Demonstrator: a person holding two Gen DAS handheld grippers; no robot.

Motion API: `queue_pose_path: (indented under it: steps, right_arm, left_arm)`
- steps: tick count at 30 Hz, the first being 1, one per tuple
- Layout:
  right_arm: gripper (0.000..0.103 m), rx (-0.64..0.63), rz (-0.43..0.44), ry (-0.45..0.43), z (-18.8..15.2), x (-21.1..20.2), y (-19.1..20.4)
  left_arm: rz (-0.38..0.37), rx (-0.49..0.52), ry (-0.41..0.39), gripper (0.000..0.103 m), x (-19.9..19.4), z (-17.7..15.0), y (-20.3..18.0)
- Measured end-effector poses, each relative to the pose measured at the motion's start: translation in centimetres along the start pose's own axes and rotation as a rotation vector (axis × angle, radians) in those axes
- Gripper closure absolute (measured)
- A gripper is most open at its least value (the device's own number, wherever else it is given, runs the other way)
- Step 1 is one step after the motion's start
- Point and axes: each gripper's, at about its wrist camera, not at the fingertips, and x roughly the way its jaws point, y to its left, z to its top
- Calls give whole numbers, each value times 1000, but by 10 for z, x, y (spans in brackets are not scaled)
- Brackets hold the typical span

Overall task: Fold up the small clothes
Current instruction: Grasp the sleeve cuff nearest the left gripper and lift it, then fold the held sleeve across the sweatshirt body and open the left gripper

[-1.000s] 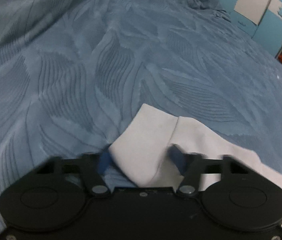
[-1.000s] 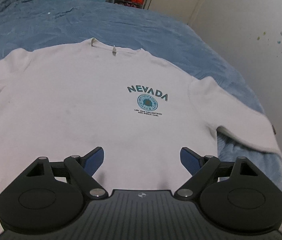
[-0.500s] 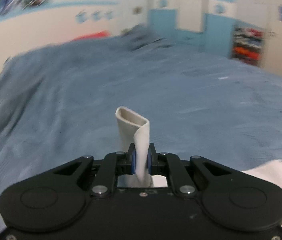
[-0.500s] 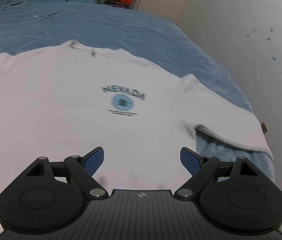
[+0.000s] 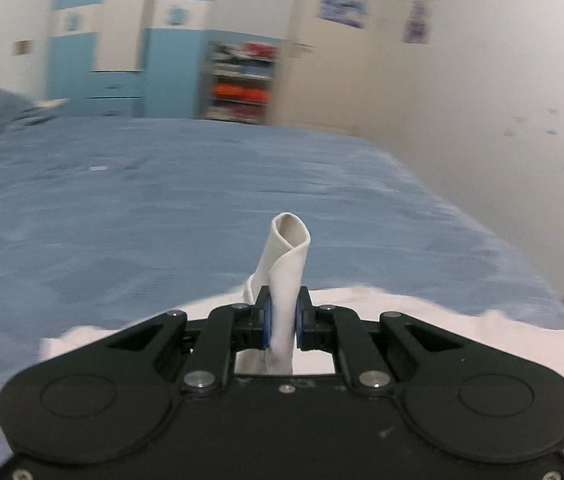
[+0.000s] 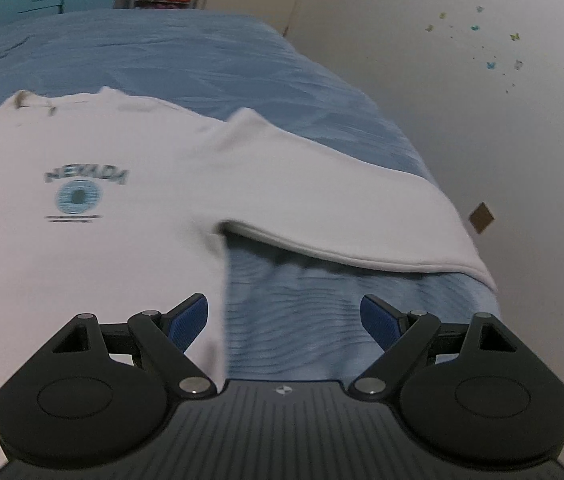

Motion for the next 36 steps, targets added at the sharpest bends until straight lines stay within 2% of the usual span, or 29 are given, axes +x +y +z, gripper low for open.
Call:
queue_pose_path:
  steps: [1,2,3,4,6,7,9,12,16,19,23,25,27,29,32,33,35,36]
  right_arm:
    - [2,4,1,-1,-1,2,-4]
    - [2,8,5,-2,-2,4,-7]
    - [2,13,12,1,-3,6,-9]
    - [2,16,21,4,-5,7,-10]
    - [2,20,34,8,-9,10,-13]
    - [2,21,37,13,-11,13,-14]
    - [2,20,41,25,-15,18,-15]
    - [2,24,49,29,-19,19,-16]
    - [2,93,86,30,-21,18,-31]
    - [2,106,100,20,-19,16,-38]
    - [3,122,44,-20,-20,15,-54]
    - [15,169,108,-14,-18,17,-64]
    - [16,188,181,-26,-11,15,-60]
    - [16,176,244,-63,0,11,-42]
    - [15,123,379,-97,22,16,9]
    - [15,113,411,-95,29,22,24]
    - [15,93,465,-56,46,44,61]
    - [15,81,474,-43,53,54,76]
  left_arm:
    - [-31,6,4,93,8,-2,-21]
    - [-65,1,19,87,17,-3,-36]
    - [-103,-28,41,72,25,-4,-45]
    - [-158,-77,66,65,32,-5,-50]
    - [-274,-161,65,59,37,-8,-45]
    - [-275,-161,67,58,36,-8,-44]
    - [-201,-110,72,56,33,-9,-36]
    - [-72,22,85,55,27,-16,-32]
    - [125,184,108,54,4,-48,-10]
    - [225,233,151,53,-8,-74,8]
    - [282,256,255,53,-17,-116,36]
    - [293,252,286,53,-14,-133,45]
    - [291,227,303,53,-20,-149,49]
    - [284,197,311,53,-27,-155,56]
    - [278,201,306,53,-22,-158,52]
    - [278,209,295,53,-40,-170,57]
    - [291,234,270,52,-38,-178,65]
    - [305,242,257,52,-45,-172,68]
